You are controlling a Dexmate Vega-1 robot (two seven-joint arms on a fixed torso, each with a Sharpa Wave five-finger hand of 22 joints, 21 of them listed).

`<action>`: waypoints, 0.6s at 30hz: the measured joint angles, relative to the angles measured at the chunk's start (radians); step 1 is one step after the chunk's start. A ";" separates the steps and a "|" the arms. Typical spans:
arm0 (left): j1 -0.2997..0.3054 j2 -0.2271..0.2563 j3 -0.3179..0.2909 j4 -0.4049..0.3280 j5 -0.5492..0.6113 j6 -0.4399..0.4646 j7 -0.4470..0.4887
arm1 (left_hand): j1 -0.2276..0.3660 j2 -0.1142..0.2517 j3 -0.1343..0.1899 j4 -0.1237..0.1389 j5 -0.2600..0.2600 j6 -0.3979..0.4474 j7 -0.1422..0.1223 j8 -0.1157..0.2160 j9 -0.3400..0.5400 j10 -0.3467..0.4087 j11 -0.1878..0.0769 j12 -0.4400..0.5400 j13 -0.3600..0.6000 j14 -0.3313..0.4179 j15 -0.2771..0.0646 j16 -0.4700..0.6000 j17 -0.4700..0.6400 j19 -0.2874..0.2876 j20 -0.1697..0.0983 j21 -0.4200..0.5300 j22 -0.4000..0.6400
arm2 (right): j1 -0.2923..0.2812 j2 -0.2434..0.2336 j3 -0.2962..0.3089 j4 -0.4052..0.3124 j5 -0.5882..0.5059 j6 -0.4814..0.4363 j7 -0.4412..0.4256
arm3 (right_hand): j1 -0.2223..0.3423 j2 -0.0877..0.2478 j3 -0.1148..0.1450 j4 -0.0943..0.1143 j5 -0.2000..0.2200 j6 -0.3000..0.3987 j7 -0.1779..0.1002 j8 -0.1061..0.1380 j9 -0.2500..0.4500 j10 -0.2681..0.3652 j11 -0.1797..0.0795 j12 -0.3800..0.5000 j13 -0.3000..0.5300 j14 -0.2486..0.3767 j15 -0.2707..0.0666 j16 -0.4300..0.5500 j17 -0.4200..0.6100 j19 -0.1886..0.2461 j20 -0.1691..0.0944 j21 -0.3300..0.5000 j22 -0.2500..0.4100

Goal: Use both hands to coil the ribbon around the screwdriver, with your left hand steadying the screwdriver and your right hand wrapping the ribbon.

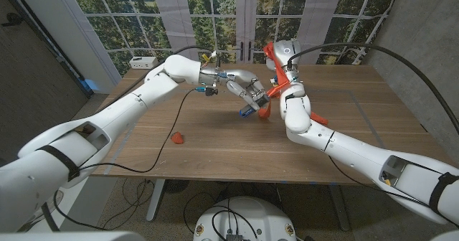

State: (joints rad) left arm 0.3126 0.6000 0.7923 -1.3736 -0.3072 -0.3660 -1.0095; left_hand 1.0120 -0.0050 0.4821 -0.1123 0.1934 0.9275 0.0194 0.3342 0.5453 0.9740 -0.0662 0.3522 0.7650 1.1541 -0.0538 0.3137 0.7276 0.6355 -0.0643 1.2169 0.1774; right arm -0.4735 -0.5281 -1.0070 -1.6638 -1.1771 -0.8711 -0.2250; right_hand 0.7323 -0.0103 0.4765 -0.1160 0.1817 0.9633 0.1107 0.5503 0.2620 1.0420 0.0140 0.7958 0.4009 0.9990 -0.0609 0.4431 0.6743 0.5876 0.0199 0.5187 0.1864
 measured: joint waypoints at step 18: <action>0.002 0.026 0.021 0.014 0.070 0.028 0.002 | -0.003 0.003 0.006 0.001 0.000 -0.011 0.004 -0.003 0.000 0.016 -0.002 -0.001 0.002 0.000 0.000 0.009 0.005 0.000 0.000 0.004 -0.001 | 0.020 0.046 0.057 0.019 -0.135 0.127 0.035 | 0.000 0.000 0.002 0.002 0.000 0.002 0.002 0.000 0.000 0.002 -0.002 -0.001 0.000 0.005 -0.001 -0.007 0.000 0.000 0.000 0.000 0.000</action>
State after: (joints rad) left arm 0.3145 0.6261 0.8135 -1.3595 -0.2368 -0.3376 -1.0075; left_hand 1.0086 -0.0016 0.4882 -0.1117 0.1934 0.9164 0.0234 0.3316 0.5448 0.9903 -0.0681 0.3513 0.7668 1.1543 -0.0536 0.3226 0.7326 0.6356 -0.0642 1.2206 0.1768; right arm -0.4534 -0.4816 -0.9504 -1.6447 -1.3122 -0.7437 -0.1901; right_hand 0.7323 -0.0103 0.4782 -0.1144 0.1816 0.9655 0.1127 0.5503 0.2622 1.0438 0.0122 0.7945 0.4012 1.0042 -0.0623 0.4361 0.6743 0.5876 0.0199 0.5187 0.1864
